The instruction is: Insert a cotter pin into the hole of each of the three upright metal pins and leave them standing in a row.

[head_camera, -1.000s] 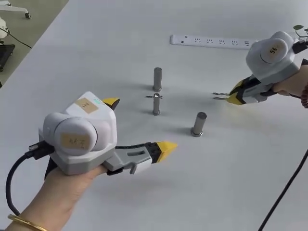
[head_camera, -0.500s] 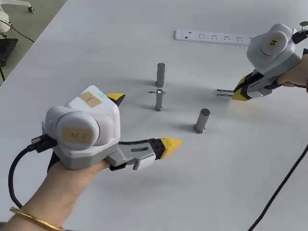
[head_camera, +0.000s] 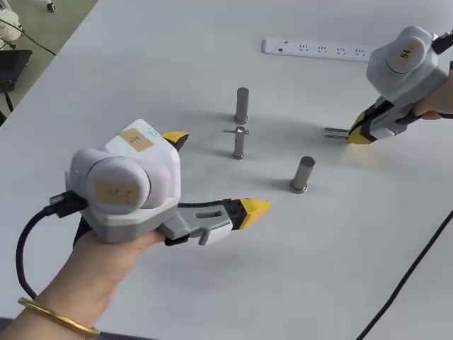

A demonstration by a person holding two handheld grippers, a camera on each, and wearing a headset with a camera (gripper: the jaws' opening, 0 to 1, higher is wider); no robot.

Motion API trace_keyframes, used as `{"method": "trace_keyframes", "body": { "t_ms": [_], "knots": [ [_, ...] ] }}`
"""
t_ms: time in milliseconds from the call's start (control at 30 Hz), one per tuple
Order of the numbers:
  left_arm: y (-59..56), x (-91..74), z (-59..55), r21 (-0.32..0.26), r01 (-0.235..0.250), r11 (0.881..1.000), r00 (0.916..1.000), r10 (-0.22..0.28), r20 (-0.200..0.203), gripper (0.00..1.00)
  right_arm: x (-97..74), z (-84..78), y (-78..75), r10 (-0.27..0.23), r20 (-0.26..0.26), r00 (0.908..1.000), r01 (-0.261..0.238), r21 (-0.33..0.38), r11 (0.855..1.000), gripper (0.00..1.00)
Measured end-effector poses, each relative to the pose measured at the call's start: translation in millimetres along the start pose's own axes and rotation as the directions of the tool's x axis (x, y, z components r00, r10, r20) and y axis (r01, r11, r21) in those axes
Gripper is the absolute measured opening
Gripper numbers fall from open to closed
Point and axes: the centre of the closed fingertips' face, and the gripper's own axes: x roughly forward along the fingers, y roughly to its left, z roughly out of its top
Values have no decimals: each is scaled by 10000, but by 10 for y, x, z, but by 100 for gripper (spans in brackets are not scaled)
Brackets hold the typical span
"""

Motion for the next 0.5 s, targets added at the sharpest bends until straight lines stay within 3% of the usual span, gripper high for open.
{"method": "trace_keyframes", "body": {
  "t_ms": [300, 500],
  "knots": [
    [-16, 3, -6, -8, 65, 10000, 10000, -65, -59, 88, -10, 10, 41, 406, -403, 9984, -415, -204, 9989, 0],
    [-20, 5, -9, 13, 83, 10000, 9999, -83, -89, 87, -5, 0, 26, 380, -645, 9972, -409, -441, 9982, 0]
  ]
}}
